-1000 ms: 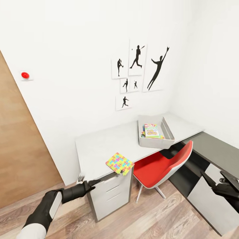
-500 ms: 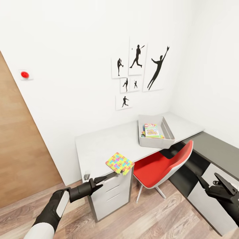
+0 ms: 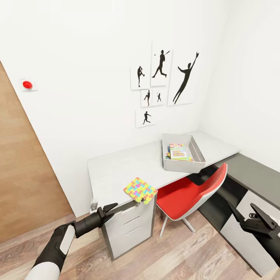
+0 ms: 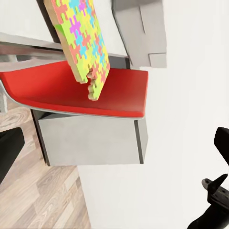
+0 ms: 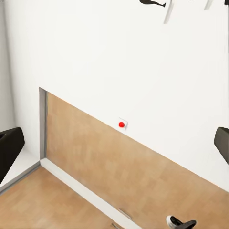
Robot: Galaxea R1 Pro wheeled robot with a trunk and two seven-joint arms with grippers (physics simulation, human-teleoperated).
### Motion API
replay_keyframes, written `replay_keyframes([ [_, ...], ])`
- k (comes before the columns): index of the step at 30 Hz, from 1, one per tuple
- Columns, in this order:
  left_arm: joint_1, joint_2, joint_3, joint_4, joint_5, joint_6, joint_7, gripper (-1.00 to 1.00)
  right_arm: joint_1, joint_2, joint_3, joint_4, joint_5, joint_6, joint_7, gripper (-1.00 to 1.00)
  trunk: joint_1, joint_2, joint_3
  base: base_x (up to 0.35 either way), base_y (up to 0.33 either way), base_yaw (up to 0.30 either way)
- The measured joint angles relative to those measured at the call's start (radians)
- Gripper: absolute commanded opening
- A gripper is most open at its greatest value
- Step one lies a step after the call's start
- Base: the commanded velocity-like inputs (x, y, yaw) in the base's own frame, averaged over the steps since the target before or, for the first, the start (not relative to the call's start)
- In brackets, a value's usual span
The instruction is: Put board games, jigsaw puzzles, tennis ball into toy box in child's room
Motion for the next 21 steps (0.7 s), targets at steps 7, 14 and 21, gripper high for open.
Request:
replay_keyframes([
  [7, 0.0, -0.018, -0.003, 0.001, -0.001, -0.005, 0.066, 1.0, -0.001, 0.0, -0.004, 0.005, -0.002, -0.002, 0.001, 1.0, 0.027, -0.049, -0.022, 0.0, 0.0, 0.0],
  [14, 0.0, -0.033, -0.004, 0.002, 0.001, -0.009, 0.123, 1.0, -0.001, 0.0, -0.004, 0.006, -0.003, -0.002, 0.001, 1.0, 0.054, -0.098, -0.044, 0.0, 0.0, 0.0],
  [21, 0.0, -0.045, -0.005, 0.002, 0.0, -0.024, 0.126, 1.0, -0.001, 0.0, -0.004, 0.006, -0.001, -0.002, -0.001, 1.0, 0.081, -0.147, -0.066, 0.0, 0.0, 0.0],
])
